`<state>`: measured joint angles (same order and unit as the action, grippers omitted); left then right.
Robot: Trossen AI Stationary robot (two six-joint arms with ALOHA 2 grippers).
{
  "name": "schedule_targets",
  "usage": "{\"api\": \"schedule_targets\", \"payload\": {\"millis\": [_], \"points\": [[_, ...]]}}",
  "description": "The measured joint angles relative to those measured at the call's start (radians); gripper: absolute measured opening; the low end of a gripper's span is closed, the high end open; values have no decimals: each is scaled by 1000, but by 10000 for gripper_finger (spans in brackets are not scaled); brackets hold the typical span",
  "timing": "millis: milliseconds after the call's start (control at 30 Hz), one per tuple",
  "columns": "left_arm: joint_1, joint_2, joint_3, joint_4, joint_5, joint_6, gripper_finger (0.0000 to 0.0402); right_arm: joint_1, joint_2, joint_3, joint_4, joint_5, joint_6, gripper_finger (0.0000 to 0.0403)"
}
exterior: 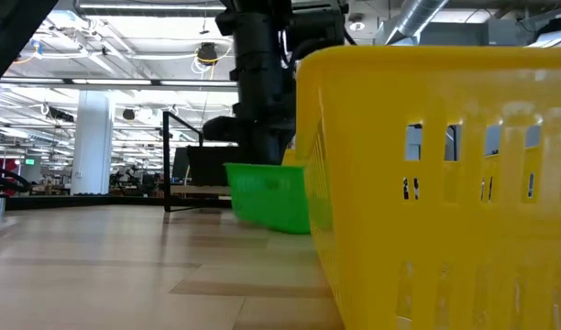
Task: Stack baskets on shelf by color
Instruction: Stack the top green bin on top of the stacked green bins on the shelf
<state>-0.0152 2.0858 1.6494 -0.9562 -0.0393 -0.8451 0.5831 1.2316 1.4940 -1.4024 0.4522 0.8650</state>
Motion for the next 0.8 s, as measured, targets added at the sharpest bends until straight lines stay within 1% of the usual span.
{"api": "schedule_targets", "payload": {"millis": [133,200,267,333,467,533,600,667,800], "points": [[-6,-42,76,-22,-35,22,1,0,0,0,1,24,2,3],[-24,-83,126,-44,-84,22,1,0,0,0,0,32,7,3],[-47,-125,181,-59,-161,22,0,0,0,0,-2,45,16,3],[-79,-176,228,-92,-274,24,0,0,0,0,-3,58,23,3],[-145,-286,288,-134,-613,10,0,0,0,0,-4,137,24,3],[-169,-331,290,-129,-755,9,0,0,0,0,3,222,23,3],[-181,-362,290,-127,-857,20,0,-2,6,1,21,346,22,2],[-181,-377,290,-126,-921,53,0,-8,22,1,55,494,9,2],[-167,-378,290,-114,-987,137,0,-14,71,1,152,792,-67,2]]}}
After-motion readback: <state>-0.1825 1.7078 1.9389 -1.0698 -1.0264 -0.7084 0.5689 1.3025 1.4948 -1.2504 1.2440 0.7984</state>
